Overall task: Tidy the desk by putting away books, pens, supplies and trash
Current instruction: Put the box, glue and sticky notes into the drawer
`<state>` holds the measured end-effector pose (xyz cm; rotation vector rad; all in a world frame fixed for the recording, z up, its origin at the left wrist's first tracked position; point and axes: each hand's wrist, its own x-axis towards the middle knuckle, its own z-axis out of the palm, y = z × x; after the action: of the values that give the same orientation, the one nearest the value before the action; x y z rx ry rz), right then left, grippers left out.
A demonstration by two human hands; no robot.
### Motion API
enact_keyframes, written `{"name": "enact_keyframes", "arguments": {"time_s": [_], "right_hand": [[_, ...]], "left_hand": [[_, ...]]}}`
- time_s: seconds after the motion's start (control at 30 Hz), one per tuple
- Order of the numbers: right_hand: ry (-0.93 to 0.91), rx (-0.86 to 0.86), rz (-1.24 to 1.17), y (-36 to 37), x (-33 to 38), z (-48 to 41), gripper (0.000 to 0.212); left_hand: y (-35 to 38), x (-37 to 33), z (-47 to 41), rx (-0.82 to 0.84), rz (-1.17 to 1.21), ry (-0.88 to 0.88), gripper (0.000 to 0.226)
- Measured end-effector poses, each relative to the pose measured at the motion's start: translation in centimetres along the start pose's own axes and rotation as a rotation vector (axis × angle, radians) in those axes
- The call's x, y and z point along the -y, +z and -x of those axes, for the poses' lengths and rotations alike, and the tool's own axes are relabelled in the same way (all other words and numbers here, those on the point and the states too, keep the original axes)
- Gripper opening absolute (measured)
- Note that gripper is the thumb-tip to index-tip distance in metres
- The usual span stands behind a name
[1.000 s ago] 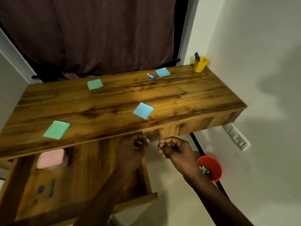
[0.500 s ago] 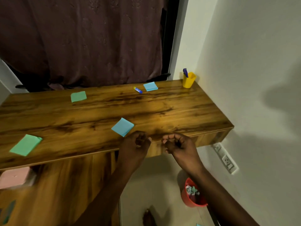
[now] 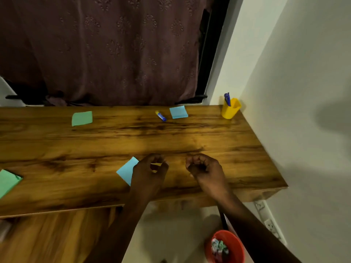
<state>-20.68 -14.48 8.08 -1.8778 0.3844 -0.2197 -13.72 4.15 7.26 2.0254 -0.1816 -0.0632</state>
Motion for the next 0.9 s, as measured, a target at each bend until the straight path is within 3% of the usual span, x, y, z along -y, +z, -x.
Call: {"name": "enact_keyframes", "arguments": {"time_s": [0.2, 0.47, 0.77, 0.9], "right_hand": [[-0.020, 0.100, 0.035, 1.6, 0.7, -7.7, 0.015], [-0.047, 0.225, 0.126, 3.7, 0.0, -18.7, 0.025], [-0.194, 0.371, 0.612, 8.0, -2.2, -32.8, 0.071], [-0.205, 0.375, 0.778, 10.2, -2.9, -36.8, 0.067]], "left_hand": [[0.8, -0.2, -4.7, -0.049, 0.020, 0.003, 0.018], [2.4, 0.1, -10.3, -0.158, 0.037, -0.128, 0.020], [4.2, 0.3, -13.4, -0.203, 0.004, -0.234, 0.017], [4.5, -0.1, -13.6, -0.216, -0.018, -0.257, 0.017]]}}
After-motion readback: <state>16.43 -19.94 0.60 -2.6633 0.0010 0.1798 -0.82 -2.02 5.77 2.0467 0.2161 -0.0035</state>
